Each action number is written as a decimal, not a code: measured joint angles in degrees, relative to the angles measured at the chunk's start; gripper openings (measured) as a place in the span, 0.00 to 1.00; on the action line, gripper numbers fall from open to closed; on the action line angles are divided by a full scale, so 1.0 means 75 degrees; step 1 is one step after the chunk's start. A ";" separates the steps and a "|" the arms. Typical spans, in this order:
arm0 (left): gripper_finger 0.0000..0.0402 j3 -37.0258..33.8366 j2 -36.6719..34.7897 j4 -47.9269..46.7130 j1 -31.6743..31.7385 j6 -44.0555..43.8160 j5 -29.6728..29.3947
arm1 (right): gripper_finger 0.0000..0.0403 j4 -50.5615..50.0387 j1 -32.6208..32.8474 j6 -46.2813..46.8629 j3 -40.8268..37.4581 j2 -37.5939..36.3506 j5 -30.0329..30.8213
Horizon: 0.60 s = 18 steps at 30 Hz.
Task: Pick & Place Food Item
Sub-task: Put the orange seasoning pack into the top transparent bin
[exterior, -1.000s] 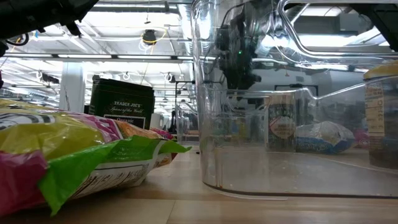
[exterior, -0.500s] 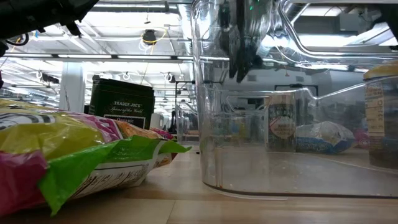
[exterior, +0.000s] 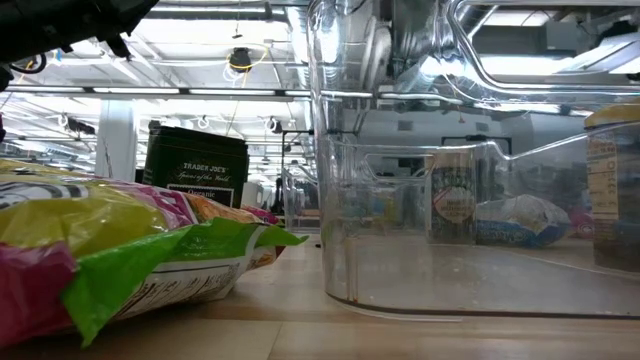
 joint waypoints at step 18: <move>0.00 0.0000 0.0000 -0.0003 0.0002 0.0000 -0.0003 | 0.13 -0.0401 0.0605 0.0094 -0.0168 0.0055 -0.0674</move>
